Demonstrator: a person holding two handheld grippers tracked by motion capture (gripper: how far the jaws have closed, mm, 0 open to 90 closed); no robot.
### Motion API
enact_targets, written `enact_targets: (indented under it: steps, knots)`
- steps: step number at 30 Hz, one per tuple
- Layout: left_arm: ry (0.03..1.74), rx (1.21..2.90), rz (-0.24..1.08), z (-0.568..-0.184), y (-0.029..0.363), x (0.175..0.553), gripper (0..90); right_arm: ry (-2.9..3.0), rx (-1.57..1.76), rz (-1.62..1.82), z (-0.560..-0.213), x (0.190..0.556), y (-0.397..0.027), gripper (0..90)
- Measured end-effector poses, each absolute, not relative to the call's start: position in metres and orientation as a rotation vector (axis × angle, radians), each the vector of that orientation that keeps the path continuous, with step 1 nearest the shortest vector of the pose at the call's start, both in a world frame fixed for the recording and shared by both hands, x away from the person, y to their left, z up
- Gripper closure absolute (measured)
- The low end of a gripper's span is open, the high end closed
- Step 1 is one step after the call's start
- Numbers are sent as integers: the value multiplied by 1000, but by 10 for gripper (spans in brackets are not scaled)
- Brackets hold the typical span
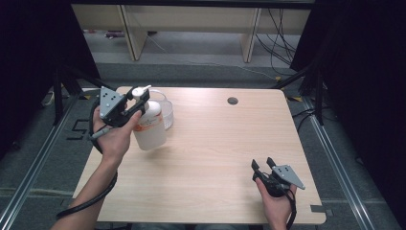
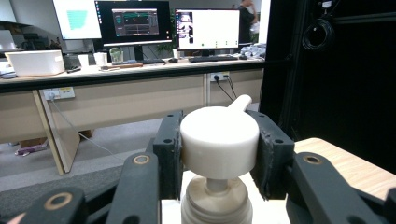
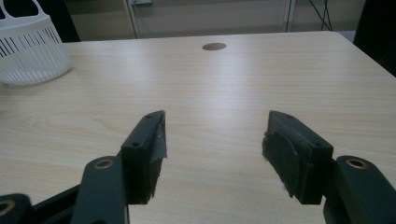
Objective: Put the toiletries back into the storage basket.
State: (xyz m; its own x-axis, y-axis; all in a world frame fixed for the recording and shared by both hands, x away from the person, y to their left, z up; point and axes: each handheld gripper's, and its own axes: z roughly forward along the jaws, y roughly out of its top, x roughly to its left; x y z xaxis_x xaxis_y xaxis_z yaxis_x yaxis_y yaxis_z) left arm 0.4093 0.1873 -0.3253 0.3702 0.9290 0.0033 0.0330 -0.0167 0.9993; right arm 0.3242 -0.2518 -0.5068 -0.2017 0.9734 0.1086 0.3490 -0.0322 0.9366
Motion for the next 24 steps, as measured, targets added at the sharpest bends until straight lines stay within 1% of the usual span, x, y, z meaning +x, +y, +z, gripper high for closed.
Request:
enact_targets:
  steps: [3, 24]
  knots:
    - [948, 1399, 920, -325, 189, 411, 589, 1596, 1375, 1265, -508, 326, -253, 394]
    - [948, 1381, 929, -315, 195, 422, 589, 1600, 1395, 1238, -507, 325, -253, 387]
